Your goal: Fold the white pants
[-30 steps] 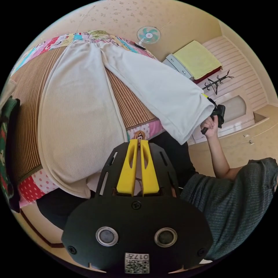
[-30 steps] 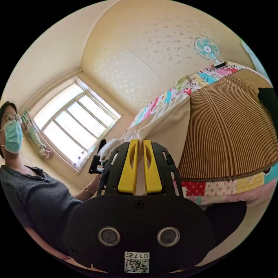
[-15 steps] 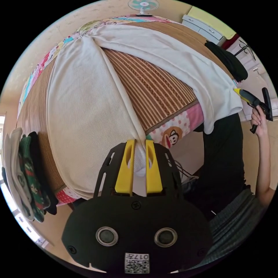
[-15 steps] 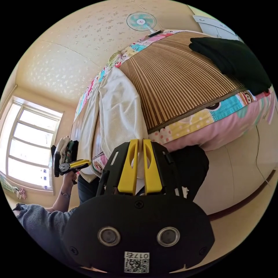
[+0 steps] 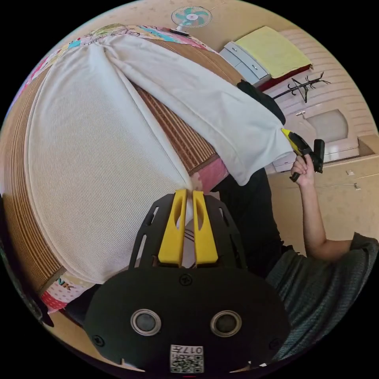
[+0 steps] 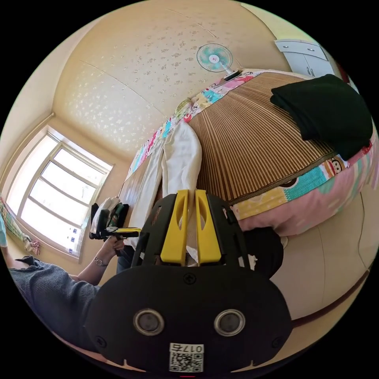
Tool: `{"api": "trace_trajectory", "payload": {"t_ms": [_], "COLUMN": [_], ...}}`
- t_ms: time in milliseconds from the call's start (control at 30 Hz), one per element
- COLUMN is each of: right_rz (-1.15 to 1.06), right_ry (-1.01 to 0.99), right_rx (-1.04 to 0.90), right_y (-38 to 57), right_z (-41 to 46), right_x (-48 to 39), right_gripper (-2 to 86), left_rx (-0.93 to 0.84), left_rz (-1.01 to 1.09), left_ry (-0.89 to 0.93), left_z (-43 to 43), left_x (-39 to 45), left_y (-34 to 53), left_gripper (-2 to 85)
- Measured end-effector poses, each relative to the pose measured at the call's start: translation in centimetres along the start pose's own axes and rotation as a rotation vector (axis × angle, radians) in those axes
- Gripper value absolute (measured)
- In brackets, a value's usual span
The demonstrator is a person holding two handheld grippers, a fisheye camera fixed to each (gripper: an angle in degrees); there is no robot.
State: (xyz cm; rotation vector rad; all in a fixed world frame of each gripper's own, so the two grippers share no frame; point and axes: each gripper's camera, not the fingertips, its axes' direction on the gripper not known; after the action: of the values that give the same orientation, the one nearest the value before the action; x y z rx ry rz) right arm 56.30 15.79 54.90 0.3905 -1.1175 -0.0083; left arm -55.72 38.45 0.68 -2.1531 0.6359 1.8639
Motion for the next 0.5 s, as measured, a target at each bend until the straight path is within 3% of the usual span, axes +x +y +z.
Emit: {"api": "trace_trajectory", "payload": {"t_ms": [67,133,233,333,400,467,500], "right_rz": [-0.047,-0.239,-0.478,-0.603,-0.644,-0.655,-0.652], "right_ry": [-0.003,-0.068,-0.203,-0.331,-0.345,-0.342,-0.339], "right_rx": [0.006,0.019,-0.026,-0.176,-0.265,-0.312,-0.345], "right_y": [0.1,0.5,1.4,3.1,4.7,6.3,7.3], "right_z": [-0.9,-1.8,0.5,7.5,12.0,15.4,17.4], "right_x": [-2.1,-7.9,-16.7,-23.8,-26.9,-28.8,-29.7], "right_gripper": [2.5,2.6,2.6,2.7,2.7,2.8,2.8], "left_rx": [0.03,0.113,0.325,0.508,0.632,0.666,0.636], "left_rz": [0.041,0.061,-0.016,-0.077,-0.124,-0.191,-0.221], "left_ry": [-0.065,-0.12,-0.189,0.137,0.58,0.802,0.824], "left_z": [-1.4,-3.6,-9.0,-14.8,-17.2,-17.5,-17.5], "left_x": [1.4,1.8,0.2,-3.8,-8.9,-12.3,-13.7], "left_y": [1.7,4.1,8.9,11.8,12.7,12.8,12.5], "left_gripper": [3.9,3.2,4.5,7.8,11.9,15.4,17.6]}}
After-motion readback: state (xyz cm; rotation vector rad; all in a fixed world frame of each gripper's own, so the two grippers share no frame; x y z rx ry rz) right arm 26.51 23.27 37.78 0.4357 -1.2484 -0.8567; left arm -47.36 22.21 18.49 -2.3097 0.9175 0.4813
